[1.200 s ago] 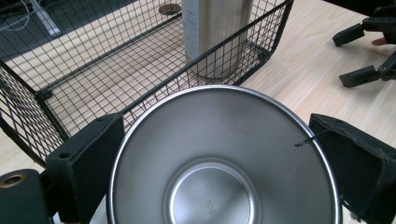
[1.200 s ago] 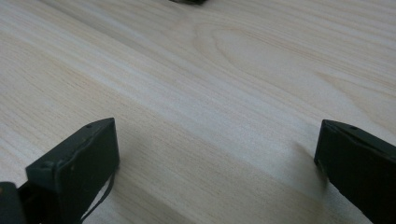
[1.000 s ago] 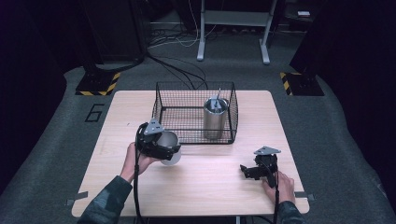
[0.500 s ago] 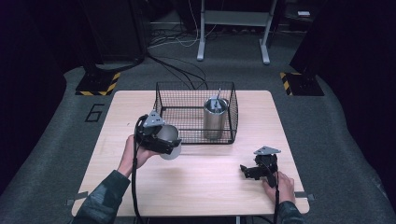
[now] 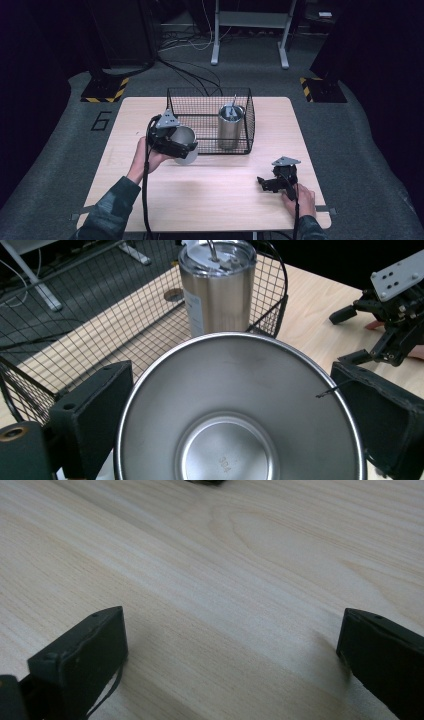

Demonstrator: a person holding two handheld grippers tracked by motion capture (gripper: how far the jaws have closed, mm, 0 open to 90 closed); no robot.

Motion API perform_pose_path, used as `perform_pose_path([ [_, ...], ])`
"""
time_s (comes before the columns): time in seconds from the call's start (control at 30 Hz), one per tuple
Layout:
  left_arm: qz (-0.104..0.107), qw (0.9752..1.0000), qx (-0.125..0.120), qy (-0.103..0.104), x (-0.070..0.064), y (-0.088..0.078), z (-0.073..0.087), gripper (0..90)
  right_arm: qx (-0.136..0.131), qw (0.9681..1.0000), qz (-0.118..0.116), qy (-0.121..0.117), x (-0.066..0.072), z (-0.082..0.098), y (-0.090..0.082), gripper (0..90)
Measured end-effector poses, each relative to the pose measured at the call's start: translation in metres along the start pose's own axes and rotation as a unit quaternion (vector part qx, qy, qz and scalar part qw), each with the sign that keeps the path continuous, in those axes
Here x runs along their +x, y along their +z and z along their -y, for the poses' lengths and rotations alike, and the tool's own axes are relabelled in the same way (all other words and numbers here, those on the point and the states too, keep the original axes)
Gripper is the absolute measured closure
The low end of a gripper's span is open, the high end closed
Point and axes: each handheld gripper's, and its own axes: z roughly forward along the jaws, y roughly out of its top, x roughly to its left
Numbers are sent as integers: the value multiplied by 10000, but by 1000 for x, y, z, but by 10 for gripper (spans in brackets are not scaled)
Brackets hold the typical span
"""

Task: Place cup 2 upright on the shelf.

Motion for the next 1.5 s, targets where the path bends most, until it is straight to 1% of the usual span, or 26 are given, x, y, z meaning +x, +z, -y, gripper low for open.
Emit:
perform_pose_path([
  [0.17,-51,10000,-20,41,6,0,-10,66,2,10000,-6,-6,0,0,0,0],
  [0.33,-136,9999,-6,38,14,6,-19,66,-9,10000,-9,-10,0,0,0,0],
  [0.47,-149,9999,12,39,17,10,-24,66,-12,10000,-7,-9,0,0,0,0],
  [0.53,-142,9998,43,92,19,12,-27,66,-11,10000,-8,-10,0,0,0,0],
  [0.6,-167,9998,6,65,20,14,-29,66,-13,10000,-11,-11,0,0,0,0],
  [0.63,-168,9998,32,101,21,15,-30,66,-11,10000,-12,-12,0,0,0,0],
  [0.7,-190,9998,24,51,22,17,-32,66,-11,10000,-13,-17,0,0,0,0],
  [0.73,-165,9998,73,54,23,17,-34,66,-11,10000,-12,-14,0,0,0,0],
  [0.77,-201,9998,42,75,24,19,-35,66,-10,10000,-13,-16,0,0,0,0],
  [0.93,-233,9997,19,39,29,23,-41,66,-11,10000,-12,-14,0,0,0,0],
  [1.0,-278,9996,78,69,31,25,-43,66,-12,10000,-14,-16,0,0,0,0],
  [1.07,-250,9997,64,1,34,28,-46,66,-10,10000,-16,-16,0,0,0,0],
  [1.13,-252,9997,62,-7,34,31,-50,66,-10,10000,-16,-18,0,0,0,0],
  [1.17,-274,9996,68,40,35,32,-51,66,-10,10000,-16,-17,0,0,0,0],
  [1.23,-262,9996,67,11,35,35,-54,66,-8,10000,-17,-15,0,0,0,0],
  [1.3,-266,9996,106,44,37,36,-56,66,-10,10000,-16,-18,0,0,0,0],
  [1.37,-304,9995,117,-3,41,42,-60,66,-9,10000,-16,-17,0,0,0,0],
  [1.4,-304,9995,117,-3,41,42,-60,66,-9,10000,-16,-17,0,0,0,0],
  [1.43,-314,9994,145,-34,44,44,-63,66,-9,10000,-17,-18,0,0,0,0],
  [1.5,-319,9994,126,-71,46,46,-64,66,-8,10000,-18,-18,0,0,0,0],
])
